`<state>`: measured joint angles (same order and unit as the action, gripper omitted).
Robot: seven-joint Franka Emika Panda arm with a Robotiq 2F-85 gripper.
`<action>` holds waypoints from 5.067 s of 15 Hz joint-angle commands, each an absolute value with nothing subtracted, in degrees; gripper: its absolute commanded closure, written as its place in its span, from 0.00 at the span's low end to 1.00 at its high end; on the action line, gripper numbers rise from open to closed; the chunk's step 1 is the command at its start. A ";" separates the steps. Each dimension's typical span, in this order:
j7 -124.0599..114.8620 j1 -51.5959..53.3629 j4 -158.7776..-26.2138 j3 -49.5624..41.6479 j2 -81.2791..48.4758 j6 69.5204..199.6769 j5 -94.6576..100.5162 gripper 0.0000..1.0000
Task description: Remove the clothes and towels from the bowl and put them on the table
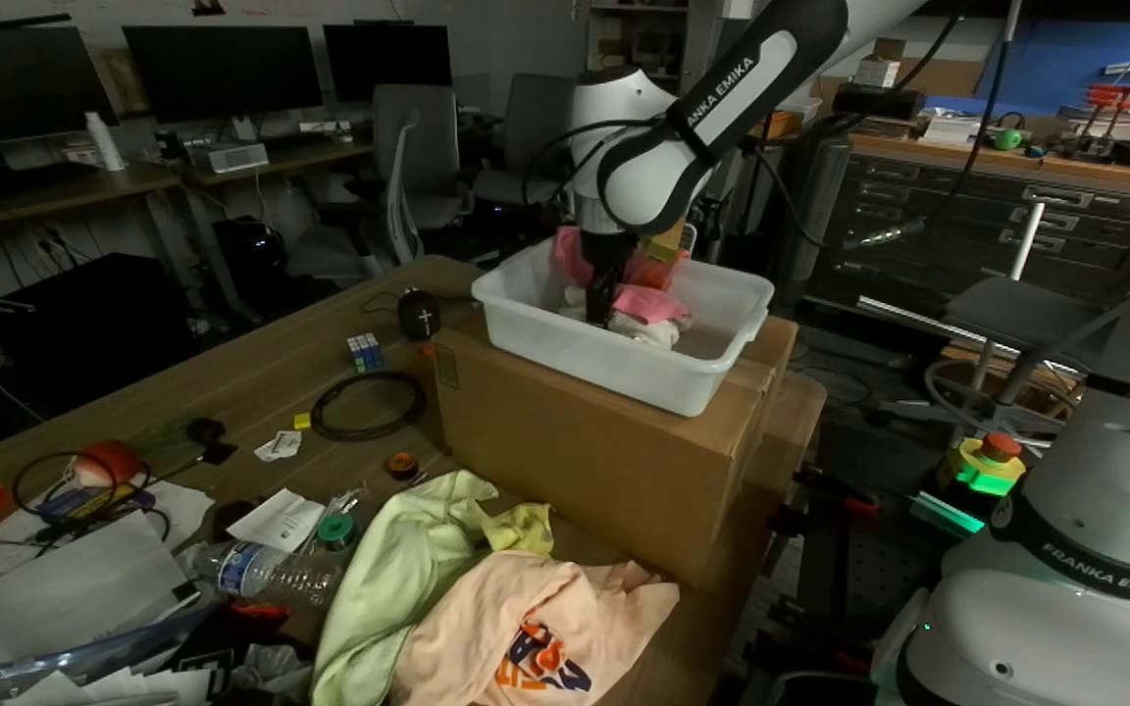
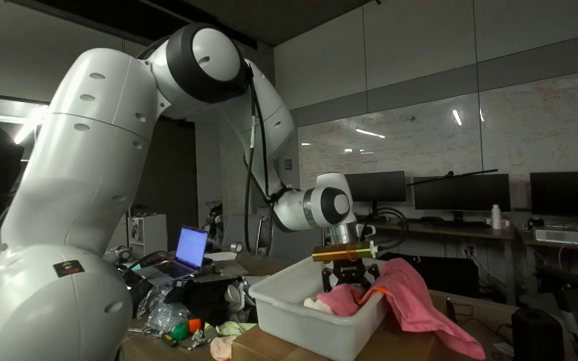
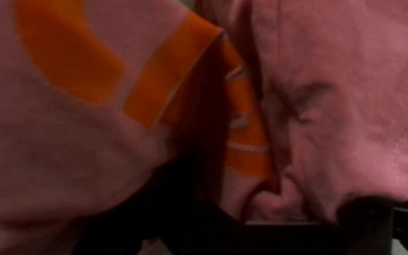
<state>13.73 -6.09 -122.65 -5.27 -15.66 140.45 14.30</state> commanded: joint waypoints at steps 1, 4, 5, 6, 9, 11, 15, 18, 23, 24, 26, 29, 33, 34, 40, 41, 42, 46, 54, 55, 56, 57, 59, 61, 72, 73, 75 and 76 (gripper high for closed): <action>13.47 -5.90 -121.89 -5.58 -16.66 141.96 15.66 0.42; 13.50 -5.92 -122.04 -5.57 -16.43 142.30 15.88 0.66; 13.48 -5.92 -122.03 -5.59 -16.38 142.36 15.97 0.73; 13.45 -5.93 -122.03 -5.62 -16.27 142.43 16.08 0.79; 13.40 -6.01 -122.08 -5.67 -16.04 142.90 16.07 0.94; 13.49 -6.10 -122.16 -5.66 -15.81 143.24 15.86 0.89; 13.45 -6.34 -122.77 -5.84 -14.39 144.82 15.64 0.89; 12.90 -6.22 -124.16 -6.45 -11.52 147.82 16.64 0.89; 13.17 -6.35 -128.10 -7.29 -3.06 155.82 17.62 0.89; 13.12 -6.33 -128.96 -7.42 -1.06 157.56 18.14 0.89; 12.72 -6.27 -130.27 -7.46 2.51 160.40 19.49 0.90; 12.01 -6.50 -131.96 -6.95 7.63 162.95 21.75 0.90; 10.03 -6.75 -133.77 -6.21 13.32 165.25 24.69 0.90; 9.93 -6.70 -134.16 -6.00 14.55 165.54 24.86 0.90; 8.35 -6.87 -135.26 -2.90 17.50 164.31 29.49 0.89; 8.99 -6.39 -135.57 -2.21 17.76 163.82 30.11 0.90; 9.80 -5.77 -135.81 -1.41 17.93 163.22 30.81 0.89; 15.56 -2.33 -137.93 1.87 18.93 162.12 29.96 0.90; 38.08 13.87 -142.10 -0.99 21.09 157.30 19.11 0.90; 41.90 15.57 -142.27 -1.23 21.31 155.64 16.62 0.90; 45.89 17.40 -142.24 -1.66 21.67 153.44 14.07 0.90; 49.72 18.77 -142.08 -1.89 22.00 151.17 11.95 0.89; 54.82 19.82 -140.98 -1.40 22.06 146.30 9.01 0.89; 57.23 19.48 -139.92 -0.23 21.92 142.39 8.00 0.89; 60.50 22.71 -134.87 1.05 19.82 146.73 -7.20 0.90; 61.74 23.65 -134.78 0.81 19.82 147.59 -9.77 0.90; 63.92 24.91 -134.71 0.84 19.71 148.37 -13.75 0.90; 64.76 25.29 -134.69 0.94 19.72 148.43 -15.11 0.90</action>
